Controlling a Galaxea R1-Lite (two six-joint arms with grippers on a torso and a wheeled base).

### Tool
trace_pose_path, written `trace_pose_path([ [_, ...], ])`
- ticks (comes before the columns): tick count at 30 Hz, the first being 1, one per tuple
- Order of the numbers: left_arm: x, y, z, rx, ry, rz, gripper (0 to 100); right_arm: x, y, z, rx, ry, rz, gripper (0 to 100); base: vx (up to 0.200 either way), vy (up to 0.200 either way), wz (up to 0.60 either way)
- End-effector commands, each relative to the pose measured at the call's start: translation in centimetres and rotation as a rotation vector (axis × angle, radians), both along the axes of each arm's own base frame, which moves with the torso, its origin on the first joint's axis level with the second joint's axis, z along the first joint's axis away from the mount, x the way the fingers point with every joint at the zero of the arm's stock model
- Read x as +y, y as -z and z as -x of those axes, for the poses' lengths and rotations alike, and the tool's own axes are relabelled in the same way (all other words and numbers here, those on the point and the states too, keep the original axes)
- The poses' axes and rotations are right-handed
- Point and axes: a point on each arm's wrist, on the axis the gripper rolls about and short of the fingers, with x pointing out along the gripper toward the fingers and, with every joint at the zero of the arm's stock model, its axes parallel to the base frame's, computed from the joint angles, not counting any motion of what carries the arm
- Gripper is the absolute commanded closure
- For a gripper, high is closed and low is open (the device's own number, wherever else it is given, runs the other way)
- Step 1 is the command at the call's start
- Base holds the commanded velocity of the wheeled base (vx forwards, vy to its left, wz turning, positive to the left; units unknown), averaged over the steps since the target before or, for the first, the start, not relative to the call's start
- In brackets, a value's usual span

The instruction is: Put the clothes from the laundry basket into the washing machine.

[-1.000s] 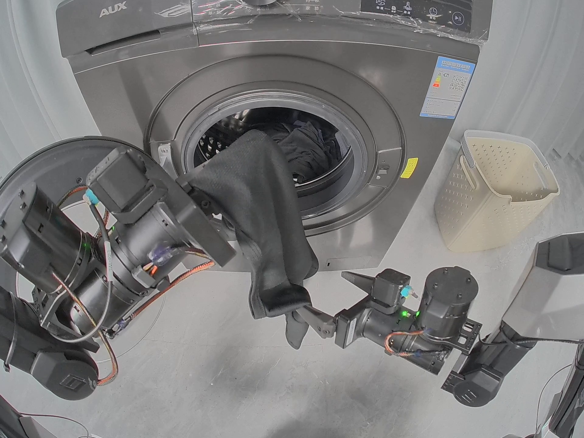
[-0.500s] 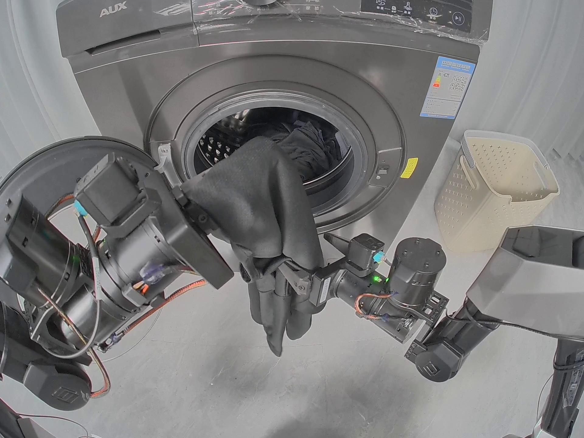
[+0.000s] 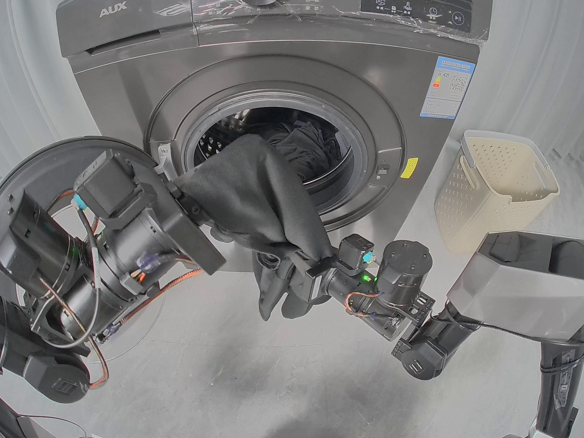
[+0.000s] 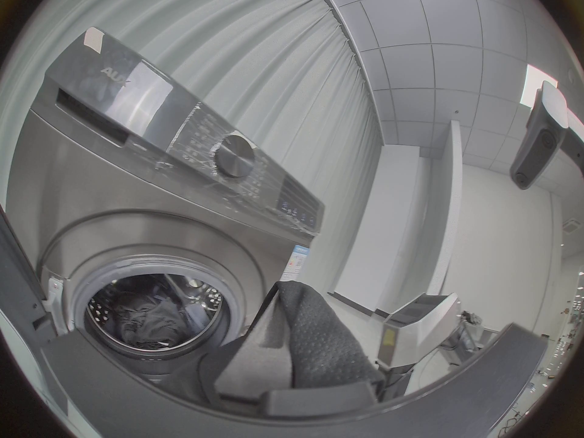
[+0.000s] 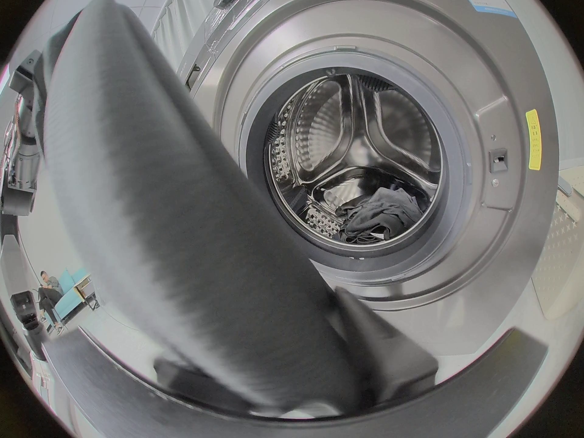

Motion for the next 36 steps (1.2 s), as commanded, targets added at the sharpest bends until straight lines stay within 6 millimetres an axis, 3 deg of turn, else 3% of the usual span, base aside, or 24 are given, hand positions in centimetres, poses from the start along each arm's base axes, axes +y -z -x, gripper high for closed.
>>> trace_pose_path([
  [1, 1.3, 0.8, -2.3, 0.023, -0.098, -0.018, 100, -1.6, -1.2, 1.2, 0.008, 0.014, 0.003, 100, 0.000, 0.000, 0.00],
  [6, 2.4, 2.2, -3.4, 0.066, -0.162, -0.057, 100, -2.9, -3.3, 1.9, -0.023, 0.032, -0.024, 100, 0.000, 0.000, 0.00],
  [11, 2.8, 5.6, -4.2, 0.168, -0.190, -0.143, 100, -3.7, -5.8, 1.9, -0.068, 0.053, -0.071, 100, 0.000, 0.000, 0.00],
  [23, 3.0, 13.1, -4.6, 0.345, -0.155, -0.396, 100, -3.7, -8.5, 2.9, -0.122, 0.060, -0.131, 100, 0.000, 0.000, 0.00],
  [31, 2.8, 15.6, -5.1, 0.405, -0.152, -0.461, 100, -3.1, -8.8, 3.6, -0.121, 0.035, -0.135, 100, 0.000, 0.000, 0.00],
  [36, 2.7, 15.3, -5.5, 0.393, -0.155, -0.448, 100, -2.7, -8.7, 4.0, -0.117, 0.020, -0.135, 100, 0.000, 0.000, 0.00],
])
